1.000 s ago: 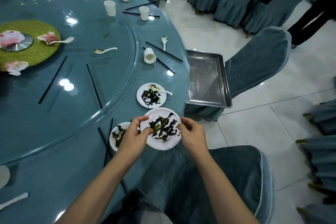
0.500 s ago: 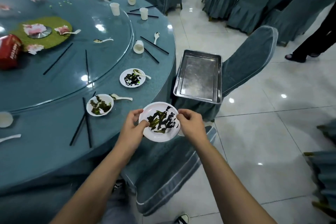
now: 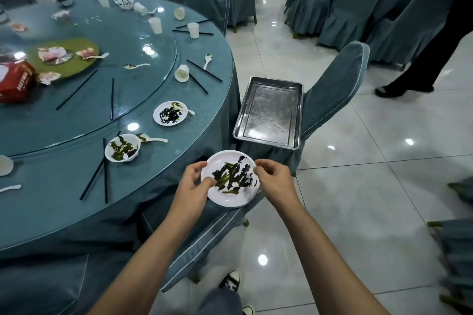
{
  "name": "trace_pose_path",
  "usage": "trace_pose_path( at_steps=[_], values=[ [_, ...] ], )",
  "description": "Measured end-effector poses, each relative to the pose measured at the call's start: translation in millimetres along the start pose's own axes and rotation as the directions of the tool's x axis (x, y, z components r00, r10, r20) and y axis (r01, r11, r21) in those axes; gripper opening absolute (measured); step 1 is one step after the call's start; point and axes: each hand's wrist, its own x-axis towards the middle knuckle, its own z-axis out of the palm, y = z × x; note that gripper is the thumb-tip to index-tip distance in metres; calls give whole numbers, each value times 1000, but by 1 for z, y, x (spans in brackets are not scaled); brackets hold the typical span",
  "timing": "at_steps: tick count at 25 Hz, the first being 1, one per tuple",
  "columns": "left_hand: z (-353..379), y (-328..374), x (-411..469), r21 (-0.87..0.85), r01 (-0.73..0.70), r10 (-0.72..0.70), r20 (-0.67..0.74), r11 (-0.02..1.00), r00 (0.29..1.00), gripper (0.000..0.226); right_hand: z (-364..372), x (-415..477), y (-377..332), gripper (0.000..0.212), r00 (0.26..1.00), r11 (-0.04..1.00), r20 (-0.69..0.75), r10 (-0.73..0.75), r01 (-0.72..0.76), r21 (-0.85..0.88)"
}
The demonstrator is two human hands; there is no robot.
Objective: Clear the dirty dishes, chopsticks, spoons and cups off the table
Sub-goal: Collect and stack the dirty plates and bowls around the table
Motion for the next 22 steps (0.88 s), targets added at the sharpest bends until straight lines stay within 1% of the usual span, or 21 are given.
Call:
trace_pose_path(
  at_steps=[3, 5, 12, 16, 22],
  values=[
    [19, 1, 6, -5, -9, 9, 0, 1000, 1000, 43, -15, 15, 2, 25, 1000, 1000, 9, -9, 10, -24],
    [28, 2, 13, -7, -9, 9, -16, 1000, 1000, 44, -20, 26, 3, 26, 1000, 999, 21, -16, 16, -28],
    [58, 7, 66, -50, -13, 9, -73, 999, 997, 37, -30, 88, -9, 28, 996, 998, 82, -21, 26, -61],
    [73, 24, 103, -88, 2, -11, -105, 996, 994, 36, -32, 129, -27, 25, 992, 997, 123, -9, 19, -80],
    [89, 55, 144, -73, 28, -35, -100, 997, 994, 36, -41, 182, -53, 26, 987, 990, 158, -32, 53, -129]
  ],
)
